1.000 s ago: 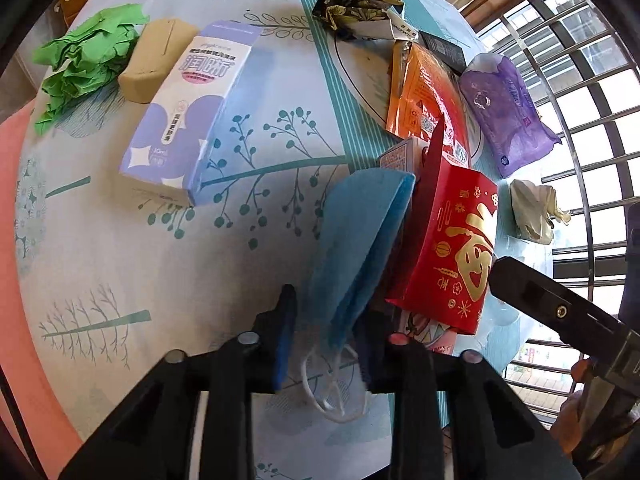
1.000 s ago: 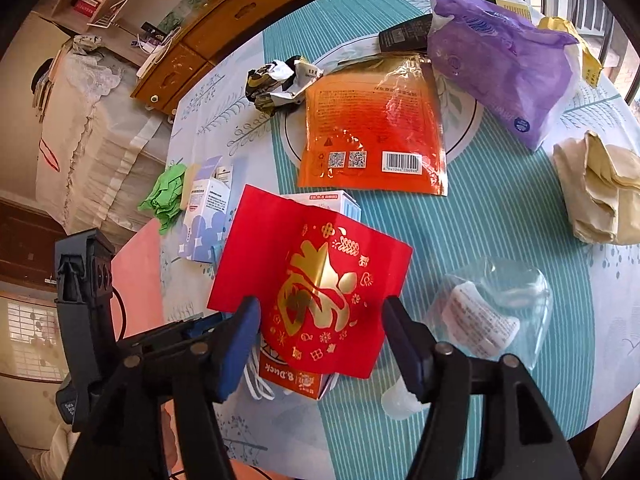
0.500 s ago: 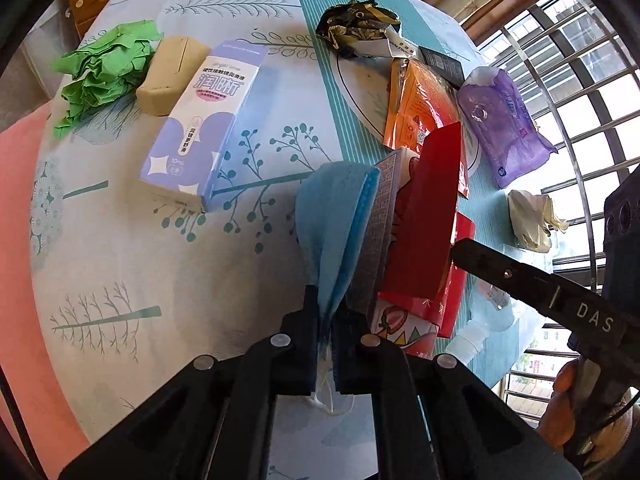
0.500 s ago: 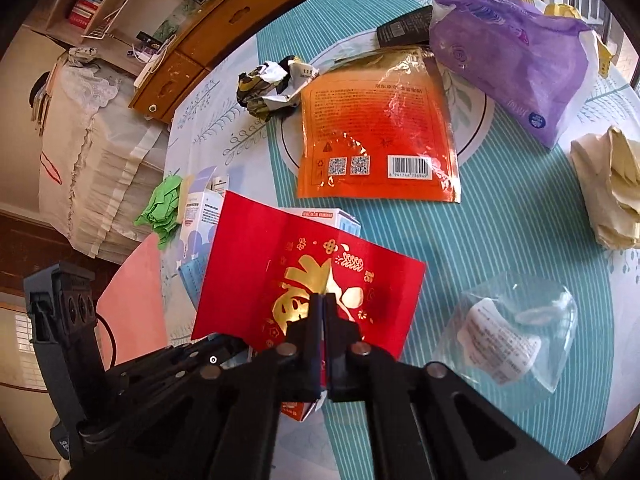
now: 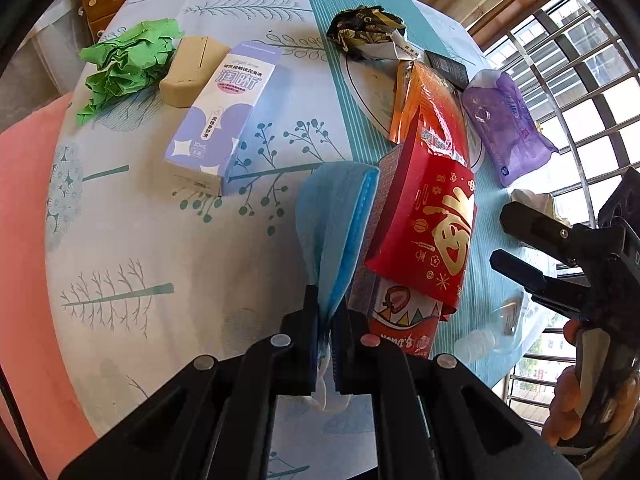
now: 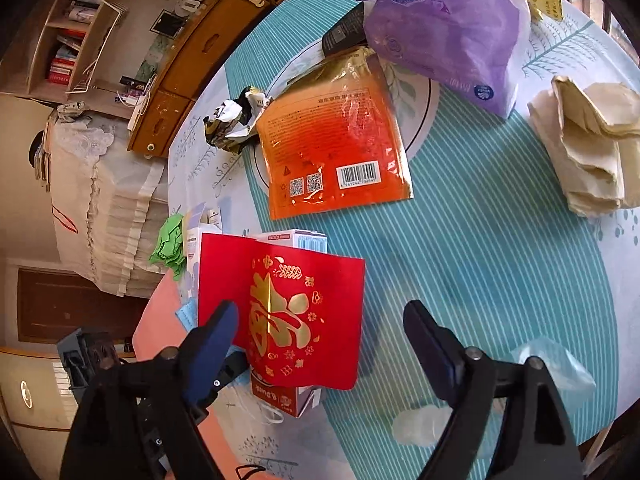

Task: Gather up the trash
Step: 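Close the left tool on the blue mask while the right tool grasps the red envelope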

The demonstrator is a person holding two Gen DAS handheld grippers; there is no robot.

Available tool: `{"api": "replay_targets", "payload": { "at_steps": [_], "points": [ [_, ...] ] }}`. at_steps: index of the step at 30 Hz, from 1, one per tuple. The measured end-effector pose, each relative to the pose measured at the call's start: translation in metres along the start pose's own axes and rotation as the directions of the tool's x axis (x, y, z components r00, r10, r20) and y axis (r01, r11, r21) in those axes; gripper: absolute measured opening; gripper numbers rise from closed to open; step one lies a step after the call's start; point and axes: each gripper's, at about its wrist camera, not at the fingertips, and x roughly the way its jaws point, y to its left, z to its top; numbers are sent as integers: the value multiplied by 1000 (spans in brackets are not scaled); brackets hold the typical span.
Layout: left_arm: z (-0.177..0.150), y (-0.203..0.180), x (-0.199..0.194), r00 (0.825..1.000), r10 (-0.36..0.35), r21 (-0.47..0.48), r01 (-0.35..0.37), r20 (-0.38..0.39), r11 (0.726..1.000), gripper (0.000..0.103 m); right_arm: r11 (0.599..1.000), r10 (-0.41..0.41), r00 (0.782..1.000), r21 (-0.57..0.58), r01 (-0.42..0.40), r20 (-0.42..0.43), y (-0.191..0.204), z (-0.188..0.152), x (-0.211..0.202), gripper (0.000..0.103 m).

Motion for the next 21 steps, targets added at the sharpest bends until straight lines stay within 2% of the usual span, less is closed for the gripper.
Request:
{"api": "replay_targets", "payload": {
  "at_steps": [6, 10, 11, 13, 15, 18, 21],
  "points": [
    [2, -4, 6, 1000, -4, 16, 4, -9, 1000, 3, 1000, 19, 998, 23, -18, -52, -4, -5, 26, 88],
    [5, -5, 7, 1000, -5, 18, 6, -9, 1000, 3, 999, 39, 998, 23, -38, -39, 1, -4, 27, 88],
    [6, -5, 7, 1000, -5, 17, 5, -8, 1000, 3, 999, 47, 998, 28, -46, -51, 1, -4, 29, 84],
    [8, -6, 7, 1000, -5, 16, 5, -4, 1000, 3, 999, 49, 996, 13, -48, -68, 4, -3, 32, 62],
    [8, -5, 5, 1000, -4, 12, 4, 0, 1000, 3, 998, 62, 996, -13, -63, -62, 8, -3, 31, 49],
    [6, -2, 1, 1000, -1, -1, 1, 9, 1000, 3, 998, 46, 999, -45, -47, -29, 16, -2, 22, 39],
    [5, 1, -5, 1000, 5, -11, -5, 22, 1000, 3, 998, 28, 1000, -50, -28, 5, 18, 0, 10, 38]
  ]
}}
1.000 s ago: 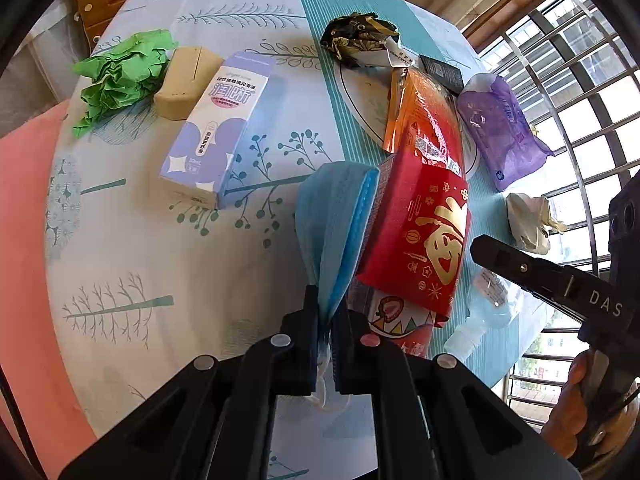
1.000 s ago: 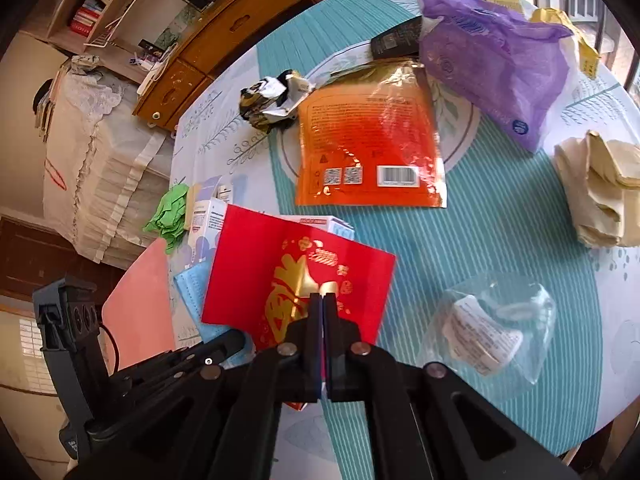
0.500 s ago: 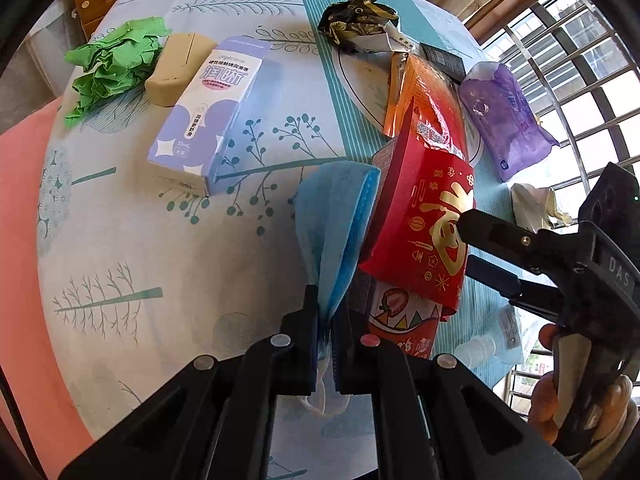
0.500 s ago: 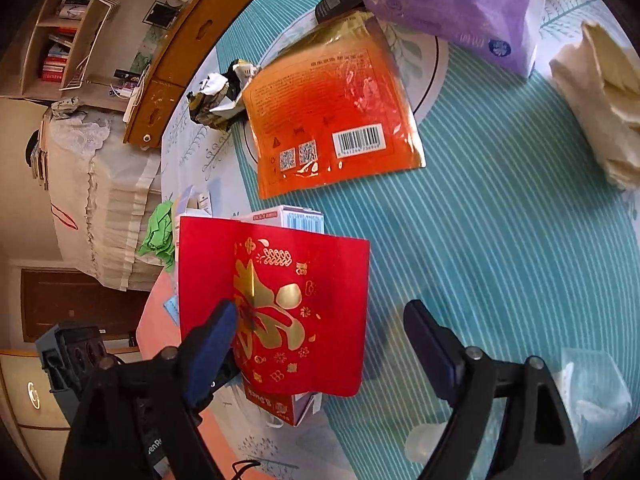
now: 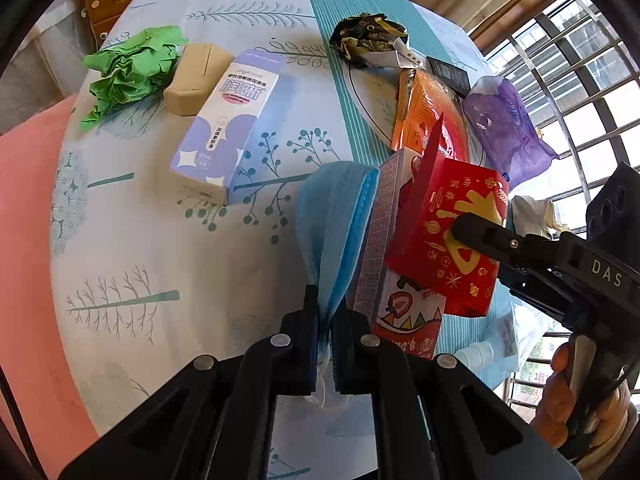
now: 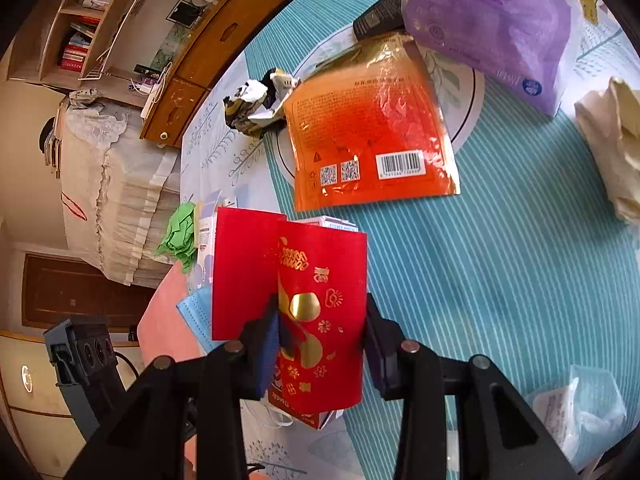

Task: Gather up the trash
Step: 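Close the left tool on the blue mask while the right tool grasps the red envelope, then carry the mask and envelope over the bin and open both tools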

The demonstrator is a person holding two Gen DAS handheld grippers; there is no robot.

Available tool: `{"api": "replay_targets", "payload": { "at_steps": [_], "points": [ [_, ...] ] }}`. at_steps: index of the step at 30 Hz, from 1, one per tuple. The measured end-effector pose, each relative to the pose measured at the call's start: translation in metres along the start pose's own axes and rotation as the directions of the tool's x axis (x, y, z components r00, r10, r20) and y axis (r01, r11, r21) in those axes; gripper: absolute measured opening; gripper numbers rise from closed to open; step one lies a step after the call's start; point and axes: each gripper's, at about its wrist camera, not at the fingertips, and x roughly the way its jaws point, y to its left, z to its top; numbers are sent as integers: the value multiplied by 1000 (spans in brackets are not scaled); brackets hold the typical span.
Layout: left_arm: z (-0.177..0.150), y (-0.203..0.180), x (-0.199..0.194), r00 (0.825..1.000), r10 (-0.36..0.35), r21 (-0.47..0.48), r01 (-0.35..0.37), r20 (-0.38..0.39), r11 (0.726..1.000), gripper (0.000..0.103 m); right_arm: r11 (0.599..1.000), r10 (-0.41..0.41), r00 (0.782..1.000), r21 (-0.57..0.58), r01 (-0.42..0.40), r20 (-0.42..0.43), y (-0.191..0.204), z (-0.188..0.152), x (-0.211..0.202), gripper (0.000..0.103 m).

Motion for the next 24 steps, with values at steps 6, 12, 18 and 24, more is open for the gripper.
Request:
{"api": "replay_targets", "payload": {
  "at_steps": [6, 12, 18, 24],
  "points": [
    [-6, -1, -23, 999, -1, -19, 1, 41, 1000, 3, 999, 37, 996, -28, -35, 76, 3, 6, -42, 27],
    [-25, -15, -60, 994, 6, -23, -4, 109, 1000, 3, 990, 84, 993, -121, -74, 83, 12, -1, -87, 25],
    [-66, -43, -95, 984, 20, -55, -10, 178, 998, 3, 956, 96, 994, -281, -78, 50, 18, -28, -130, 25],
    [-135, -96, -121, 964, 48, -113, -19, 260, 993, 3, 896, 92, 995, -434, -94, -26, -1, -67, -167, 25]
  ]
}}
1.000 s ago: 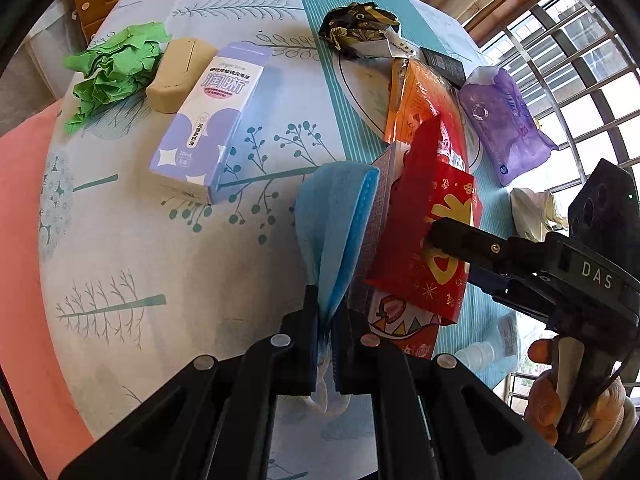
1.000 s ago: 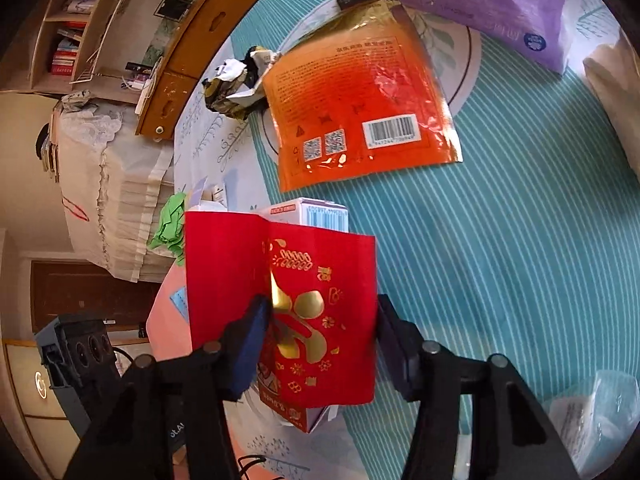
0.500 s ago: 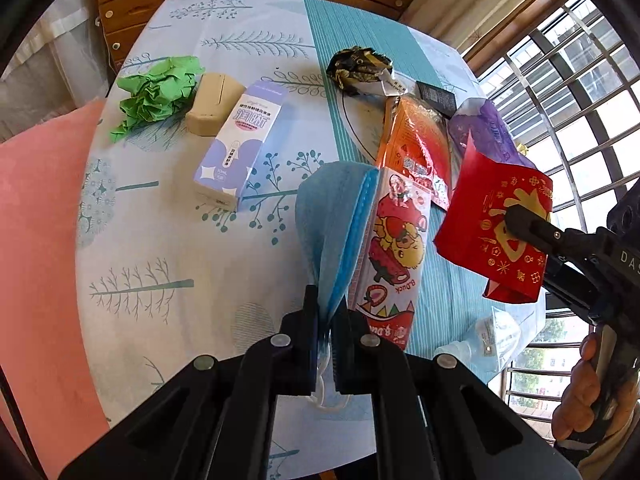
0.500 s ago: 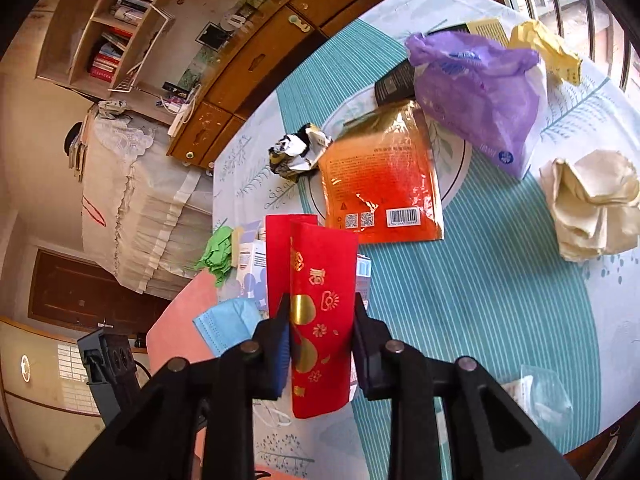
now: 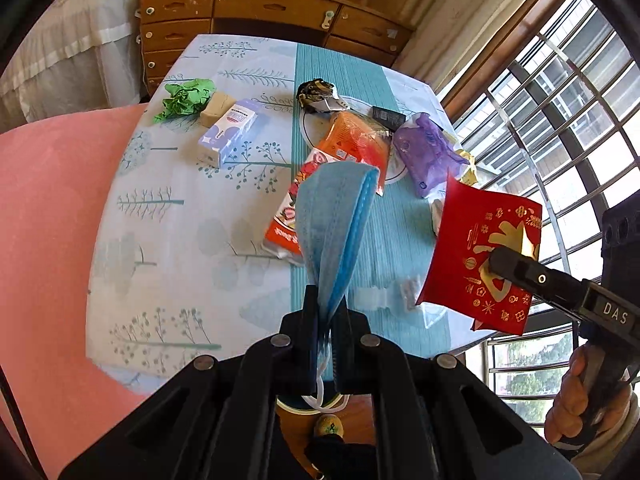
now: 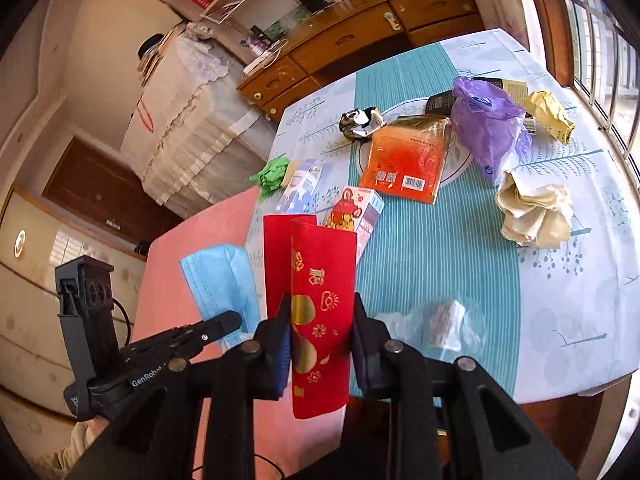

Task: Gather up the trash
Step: 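Carry the mask and envelope over the bin and open both tools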

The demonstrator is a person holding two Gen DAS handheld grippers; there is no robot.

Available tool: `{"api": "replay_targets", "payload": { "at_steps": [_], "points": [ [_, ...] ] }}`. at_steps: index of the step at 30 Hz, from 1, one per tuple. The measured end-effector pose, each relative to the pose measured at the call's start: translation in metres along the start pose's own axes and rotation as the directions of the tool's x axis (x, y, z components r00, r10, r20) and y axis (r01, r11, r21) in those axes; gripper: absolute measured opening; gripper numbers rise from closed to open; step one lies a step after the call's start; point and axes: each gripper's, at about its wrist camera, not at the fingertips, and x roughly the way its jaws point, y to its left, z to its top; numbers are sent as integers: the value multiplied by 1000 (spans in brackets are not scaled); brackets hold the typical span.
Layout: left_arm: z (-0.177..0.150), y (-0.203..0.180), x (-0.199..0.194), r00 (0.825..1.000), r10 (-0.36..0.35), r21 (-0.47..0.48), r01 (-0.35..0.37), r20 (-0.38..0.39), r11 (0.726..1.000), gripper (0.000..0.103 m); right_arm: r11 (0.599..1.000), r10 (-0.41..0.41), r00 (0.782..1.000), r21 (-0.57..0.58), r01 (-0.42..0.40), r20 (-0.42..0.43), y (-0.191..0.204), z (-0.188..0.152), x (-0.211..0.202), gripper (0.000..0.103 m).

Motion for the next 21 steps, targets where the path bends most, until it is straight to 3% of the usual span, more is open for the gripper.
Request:
{"api": "replay_targets", "payload": {
  "at_steps": [8, 15, 21],
  "points": [
    [-104, -55, -17, 1000, 13, -93, -11, 27, 996, 3, 988, -13, 997, -154, 1, -81, -19, -73, -44, 25],
    [-167, -83, 0, 995, 56, -81, -62, -80, 995, 3, 985, -60, 986, -169, 33, -154, -43, -132, -50, 25],
    [-203, -77, 43, 985, 44, -112, -63, -166, 992, 4, 985, -142, 962, -134, 113, -232, -78, -188, -10, 25]
  ]
}}
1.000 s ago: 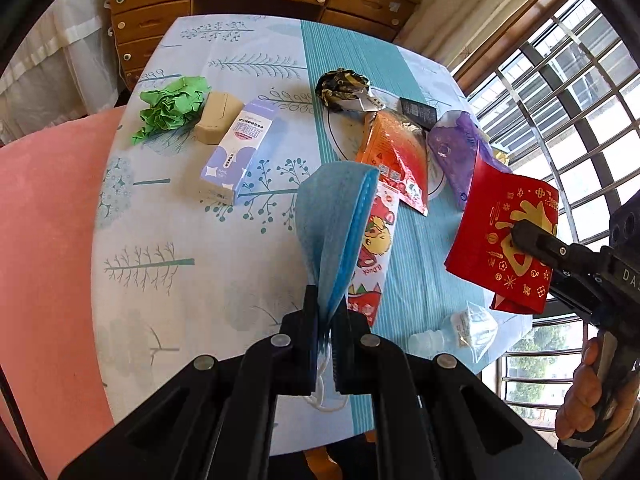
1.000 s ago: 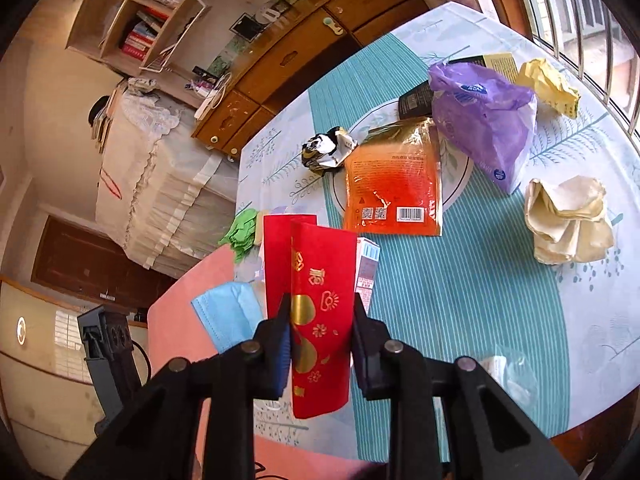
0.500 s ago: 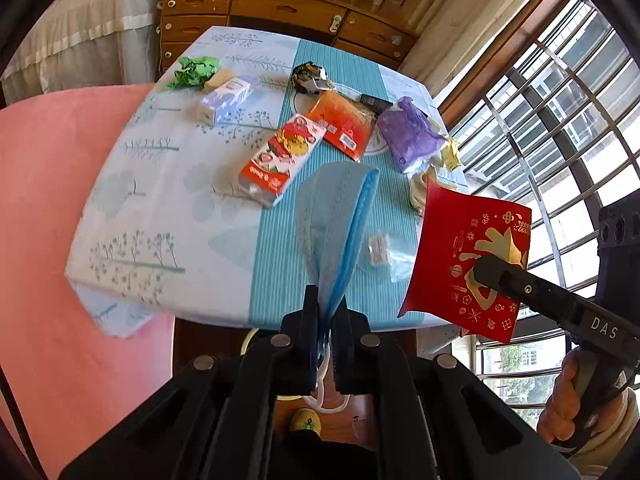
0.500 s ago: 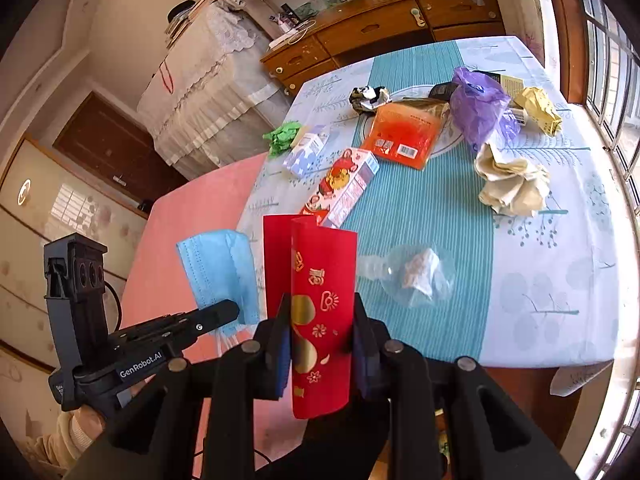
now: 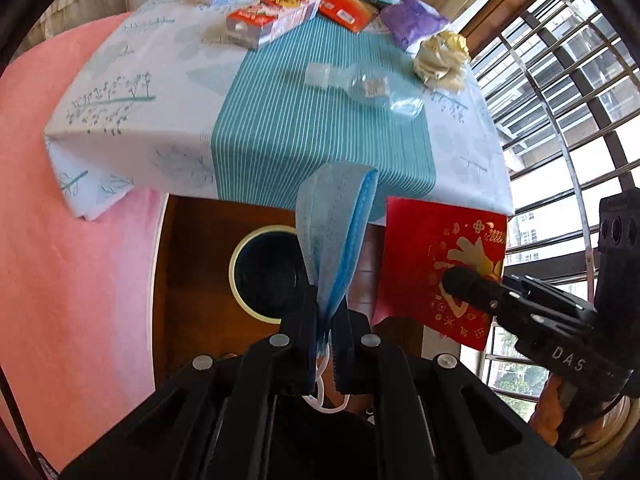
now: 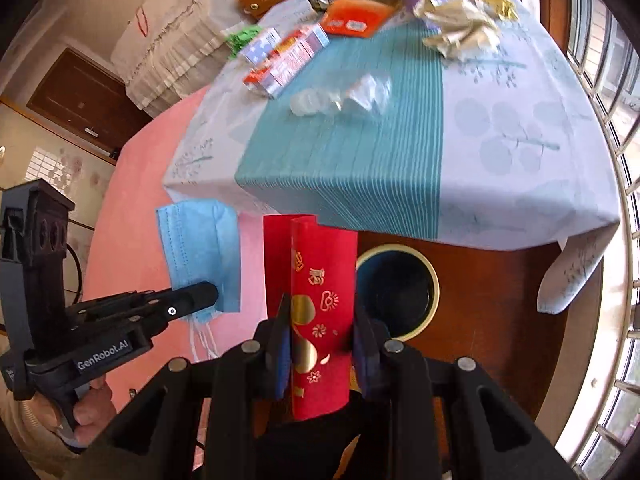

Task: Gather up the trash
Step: 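Carry the mask and envelope over the bin and open both tools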

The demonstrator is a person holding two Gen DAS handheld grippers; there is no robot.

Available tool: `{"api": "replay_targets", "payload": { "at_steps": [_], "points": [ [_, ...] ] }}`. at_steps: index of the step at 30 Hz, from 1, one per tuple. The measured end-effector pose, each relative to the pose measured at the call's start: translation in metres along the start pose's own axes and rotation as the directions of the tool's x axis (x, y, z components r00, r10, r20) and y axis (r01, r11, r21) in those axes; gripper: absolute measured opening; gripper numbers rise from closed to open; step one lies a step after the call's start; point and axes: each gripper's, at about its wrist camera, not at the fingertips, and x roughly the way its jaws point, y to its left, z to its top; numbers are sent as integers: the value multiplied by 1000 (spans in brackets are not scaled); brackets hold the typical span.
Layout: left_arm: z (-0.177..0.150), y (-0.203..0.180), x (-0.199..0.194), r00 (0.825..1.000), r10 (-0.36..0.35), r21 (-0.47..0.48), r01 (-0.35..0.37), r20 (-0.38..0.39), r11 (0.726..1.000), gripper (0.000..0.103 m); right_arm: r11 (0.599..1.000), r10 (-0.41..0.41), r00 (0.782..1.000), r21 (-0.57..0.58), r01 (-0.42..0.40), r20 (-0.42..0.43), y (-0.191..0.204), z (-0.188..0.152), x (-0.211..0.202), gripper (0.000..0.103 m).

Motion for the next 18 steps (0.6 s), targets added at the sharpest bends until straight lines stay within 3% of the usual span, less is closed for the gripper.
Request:
{"api": "replay_targets", "payload": {
  "at_steps": [5, 9, 14, 17, 18],
  "points": [
    [-16, 24, 75, 998, -6, -50, 2, -61, 999, 4, 993, -50, 997, 108, 57, -66, -34, -34, 76, 25],
    [-25, 38, 140, 997, 7, -30, -9, -73, 1000, 4, 979, -75, 991, 182, 94, -109, -64, -51, 146, 27],
    [-32, 59, 223, 997, 13, -15, -14, -78, 1000, 13, 967, -91, 991, 228, 113, -101, -100, -59, 228, 31],
    [-32, 75, 270, 997, 23, -17, -24, -76, 1000, 34, 957, -93, 991, 266, 115, -92, -123, -61, 270, 35],
    [-32, 80, 282, 997, 25, -23, -27, -79, 999, 51, 952, -93, 991, 284, 117, -97, -131, -62, 283, 39]
  ]
}}
